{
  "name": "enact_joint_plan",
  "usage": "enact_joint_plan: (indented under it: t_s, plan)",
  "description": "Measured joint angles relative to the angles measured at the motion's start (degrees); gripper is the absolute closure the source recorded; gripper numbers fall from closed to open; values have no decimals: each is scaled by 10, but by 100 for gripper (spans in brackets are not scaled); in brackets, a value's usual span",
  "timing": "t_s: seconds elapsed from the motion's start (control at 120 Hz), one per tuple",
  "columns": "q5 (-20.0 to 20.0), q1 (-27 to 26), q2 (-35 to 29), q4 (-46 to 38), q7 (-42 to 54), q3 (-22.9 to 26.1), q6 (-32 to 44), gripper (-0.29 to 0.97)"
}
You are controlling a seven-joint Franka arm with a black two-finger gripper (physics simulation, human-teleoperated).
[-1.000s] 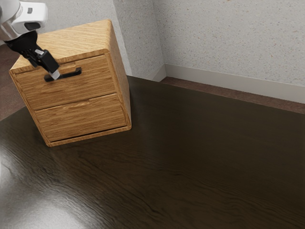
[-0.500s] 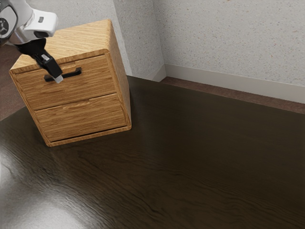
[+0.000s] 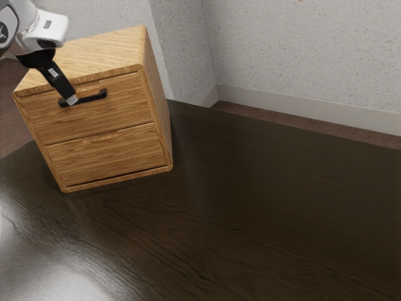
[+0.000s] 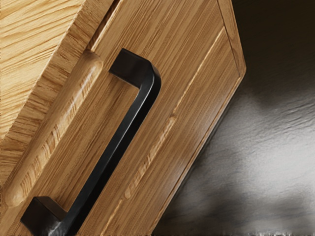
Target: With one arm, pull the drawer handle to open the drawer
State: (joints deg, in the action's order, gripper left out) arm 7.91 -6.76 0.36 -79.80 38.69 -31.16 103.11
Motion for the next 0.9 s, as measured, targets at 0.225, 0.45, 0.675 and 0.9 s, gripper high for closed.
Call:
enact_joint_plan:
  t_s: [0.225, 0.45, 0.675, 0.9]
  plan:
    - [-7, -14, -5, 0, 14, -24, -2, 0]
    - [-8, -2, -4, -6, 21, -26, 7, 0]
    - [-21, 20, 0, -33, 26, -21, 40, 0]
    - [-40, 44, 2, -55, 28, -10, 79, 0]
